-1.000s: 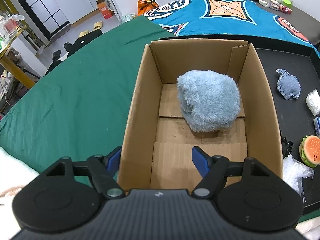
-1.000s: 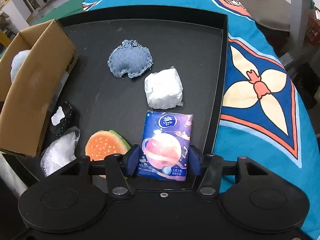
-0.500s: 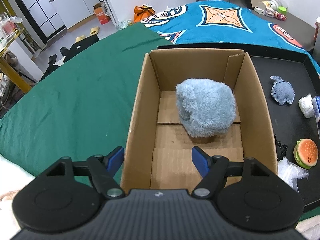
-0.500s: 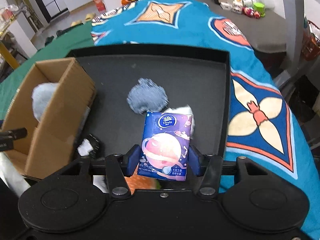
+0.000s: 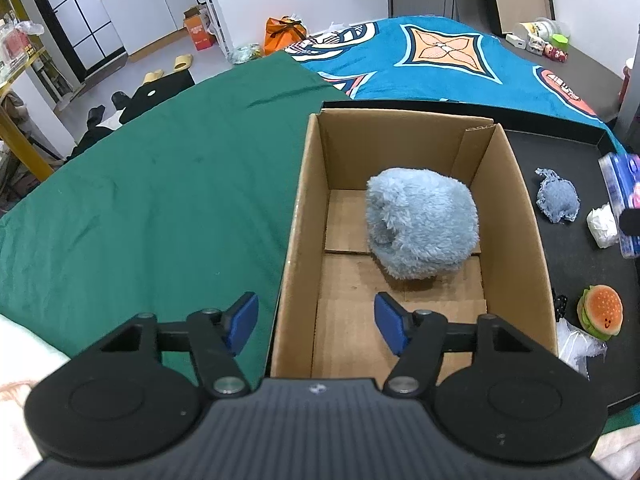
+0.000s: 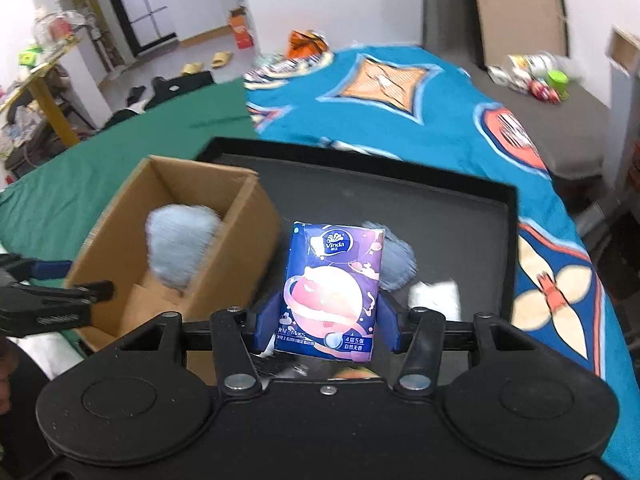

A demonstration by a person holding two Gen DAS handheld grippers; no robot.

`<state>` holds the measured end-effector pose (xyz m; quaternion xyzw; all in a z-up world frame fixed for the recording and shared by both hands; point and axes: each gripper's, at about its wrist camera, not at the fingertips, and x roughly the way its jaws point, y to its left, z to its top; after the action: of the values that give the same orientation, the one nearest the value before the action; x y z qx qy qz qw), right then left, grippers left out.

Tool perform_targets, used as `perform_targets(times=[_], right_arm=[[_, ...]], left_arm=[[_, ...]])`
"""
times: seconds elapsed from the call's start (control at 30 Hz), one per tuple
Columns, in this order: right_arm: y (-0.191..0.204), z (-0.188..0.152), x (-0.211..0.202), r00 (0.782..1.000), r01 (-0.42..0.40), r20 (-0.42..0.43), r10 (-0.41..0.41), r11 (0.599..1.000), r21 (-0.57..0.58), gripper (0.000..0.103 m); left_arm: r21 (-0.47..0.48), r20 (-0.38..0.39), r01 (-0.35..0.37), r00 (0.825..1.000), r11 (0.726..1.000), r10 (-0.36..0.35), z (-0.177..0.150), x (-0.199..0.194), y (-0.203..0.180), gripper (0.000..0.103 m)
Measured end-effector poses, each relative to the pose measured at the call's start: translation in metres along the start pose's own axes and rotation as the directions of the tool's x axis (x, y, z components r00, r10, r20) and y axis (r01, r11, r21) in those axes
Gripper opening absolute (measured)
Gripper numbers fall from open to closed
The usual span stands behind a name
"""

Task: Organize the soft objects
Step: 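Carry the purple tissue pack with the right gripper into the box and release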

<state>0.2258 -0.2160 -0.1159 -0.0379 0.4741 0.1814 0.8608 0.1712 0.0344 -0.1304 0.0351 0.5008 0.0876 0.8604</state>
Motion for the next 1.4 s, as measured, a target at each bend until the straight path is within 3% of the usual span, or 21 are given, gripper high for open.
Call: perform_targets(times=[0.3,0.67,1.1,1.17,1.23,1.4], right_arm=[[0.045,0.019,-0.013,0.997,-0.058,0.051,0.061,0.996,-0.06,0.051],[0.074,0.035,-0.002,0.995,-0.084,0.034,0.089,0.988,-0.127,0.051],[0.096,0.052,0.007,0.986,-0.132,0.081,0.144,0.983,-0.129,0.052],[0.1,0.054,0.008,0.982,-0.154,0.094,0.166,0.98,-0.127,0.055],[0.102,0.057,0.012,0.979,-0.169,0.1,0.18,0.98,-0.108,0.067],[0.099,0.057,0.016,0.983,-0.156,0.083,0.165,0.982,-0.107,0.068]], left_arm=[[-0.012,-0.009,0.032,0.999,0.999,-0.032,0.0,0.002,0.007,0.042],[-0.06,-0.022,0.07,0.997,0.996,-0.072,0.0,0.009,0.021,0.025],[-0.115,-0.02,0.086,0.996,0.99,-0.088,-0.006,0.016,0.033,0.013],[-0.119,-0.021,0.091,0.995,0.989,-0.094,-0.006,0.017,0.034,0.013],[-0.122,-0.022,0.095,0.995,0.988,-0.099,-0.006,0.017,0.035,0.012],[-0.122,-0.018,0.1,0.995,0.987,-0.103,-0.006,0.017,0.035,0.012]])
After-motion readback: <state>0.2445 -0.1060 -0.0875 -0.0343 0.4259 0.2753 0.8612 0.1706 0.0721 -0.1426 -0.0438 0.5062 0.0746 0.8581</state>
